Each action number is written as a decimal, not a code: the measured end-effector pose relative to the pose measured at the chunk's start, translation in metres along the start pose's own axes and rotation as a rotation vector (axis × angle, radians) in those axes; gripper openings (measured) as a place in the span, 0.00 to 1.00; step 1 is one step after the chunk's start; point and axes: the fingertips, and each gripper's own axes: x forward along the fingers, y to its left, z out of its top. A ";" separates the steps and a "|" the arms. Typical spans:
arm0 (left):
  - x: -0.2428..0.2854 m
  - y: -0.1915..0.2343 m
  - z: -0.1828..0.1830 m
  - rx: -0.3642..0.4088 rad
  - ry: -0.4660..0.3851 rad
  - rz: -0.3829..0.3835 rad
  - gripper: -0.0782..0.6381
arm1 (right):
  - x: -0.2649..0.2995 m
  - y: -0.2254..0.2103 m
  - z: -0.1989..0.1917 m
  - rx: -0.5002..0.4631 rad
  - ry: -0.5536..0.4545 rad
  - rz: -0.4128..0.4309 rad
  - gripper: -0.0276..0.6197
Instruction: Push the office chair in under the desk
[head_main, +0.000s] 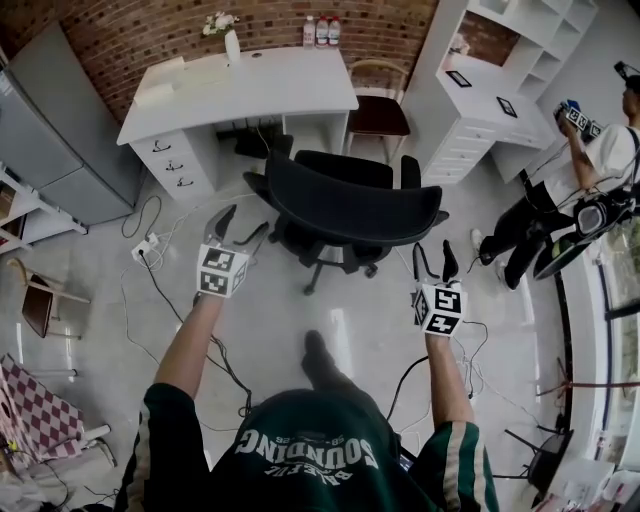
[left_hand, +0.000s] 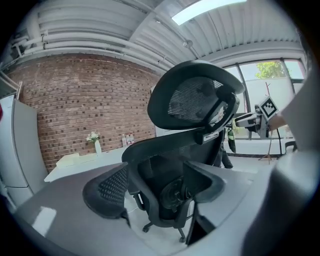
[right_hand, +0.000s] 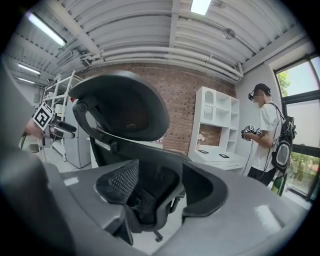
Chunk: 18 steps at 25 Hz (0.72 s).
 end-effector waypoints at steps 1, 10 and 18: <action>0.003 0.003 -0.001 -0.005 0.004 0.003 0.59 | 0.005 -0.004 -0.002 -0.012 0.011 -0.004 0.44; 0.043 0.023 -0.014 -0.038 0.057 0.016 0.62 | 0.060 -0.042 -0.027 -0.086 0.124 -0.029 0.53; 0.073 0.043 -0.018 -0.046 0.090 0.029 0.64 | 0.100 -0.064 -0.041 -0.116 0.175 -0.024 0.53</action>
